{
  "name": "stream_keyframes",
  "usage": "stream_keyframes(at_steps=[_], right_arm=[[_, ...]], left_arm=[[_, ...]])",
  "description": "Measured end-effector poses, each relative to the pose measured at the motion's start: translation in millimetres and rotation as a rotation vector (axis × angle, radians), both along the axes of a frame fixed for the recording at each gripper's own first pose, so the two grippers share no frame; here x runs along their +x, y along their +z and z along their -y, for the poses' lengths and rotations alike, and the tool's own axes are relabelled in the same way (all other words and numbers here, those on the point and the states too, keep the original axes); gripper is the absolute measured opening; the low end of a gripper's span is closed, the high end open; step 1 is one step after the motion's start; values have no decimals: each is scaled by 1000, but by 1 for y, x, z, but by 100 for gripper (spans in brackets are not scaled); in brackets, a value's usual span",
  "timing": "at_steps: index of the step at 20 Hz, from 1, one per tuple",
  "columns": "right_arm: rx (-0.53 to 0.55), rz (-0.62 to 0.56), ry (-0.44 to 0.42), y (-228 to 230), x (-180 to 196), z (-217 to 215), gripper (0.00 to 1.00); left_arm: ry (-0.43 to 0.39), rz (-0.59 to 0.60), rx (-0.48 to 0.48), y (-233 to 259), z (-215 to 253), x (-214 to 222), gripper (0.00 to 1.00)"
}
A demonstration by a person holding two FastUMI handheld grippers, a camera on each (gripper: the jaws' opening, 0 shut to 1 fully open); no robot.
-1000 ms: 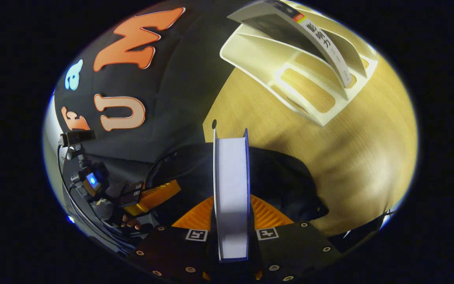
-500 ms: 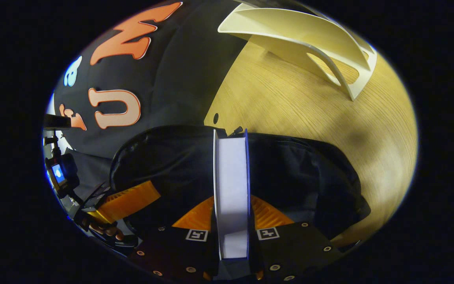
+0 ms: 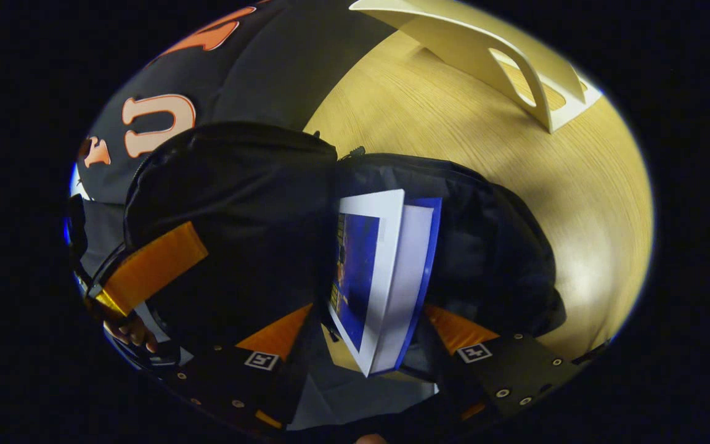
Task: Open the schoolbag, grab two books from the bookshelf and put them into the schoolbag.
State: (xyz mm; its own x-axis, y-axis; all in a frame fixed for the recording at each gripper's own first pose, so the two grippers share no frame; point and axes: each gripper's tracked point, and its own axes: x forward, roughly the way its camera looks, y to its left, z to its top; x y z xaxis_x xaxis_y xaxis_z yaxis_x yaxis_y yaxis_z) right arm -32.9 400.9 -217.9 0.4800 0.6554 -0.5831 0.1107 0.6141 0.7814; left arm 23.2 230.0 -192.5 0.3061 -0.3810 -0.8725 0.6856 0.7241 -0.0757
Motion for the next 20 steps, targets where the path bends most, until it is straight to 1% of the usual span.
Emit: stream_keyframes(at_steps=[1, 4, 5, 7, 11, 14, 16, 18, 20], right_arm=[[-31, -1, 15, -1, -2, 13, 96], [-111, 10, 53, 2, -9, 44, 97], [-140, -2, 78, 2, -15, 57, 97], [-181, 10, 113, 5, -22, 79, 98], [-243, 33, 122, 23, -20, 126, 98], [-348, 45, 113, 36, -13, 175, 98], [-388, 52, 122, 47, -8, 198, 99], [-433, 54, 143, 57, -6, 221, 99], [-530, 32, 175, 59, -7, 250, 99]], left_arm=[[11, 3, 0, 0, 0, 1, 7], [44, 1, -2, -3, -1, 0, 7], [50, 1, -2, -4, 0, -1, 7], [56, 5, 3, -5, 2, -1, 7], [73, 7, 17, -8, 3, -1, 7], [97, 1, 26, -14, 6, 0, 7], [108, -3, 30, -18, 8, 0, 7], [114, -8, 35, -21, 9, 0, 7], [122, -12, 36, -22, 12, 2, 7]])
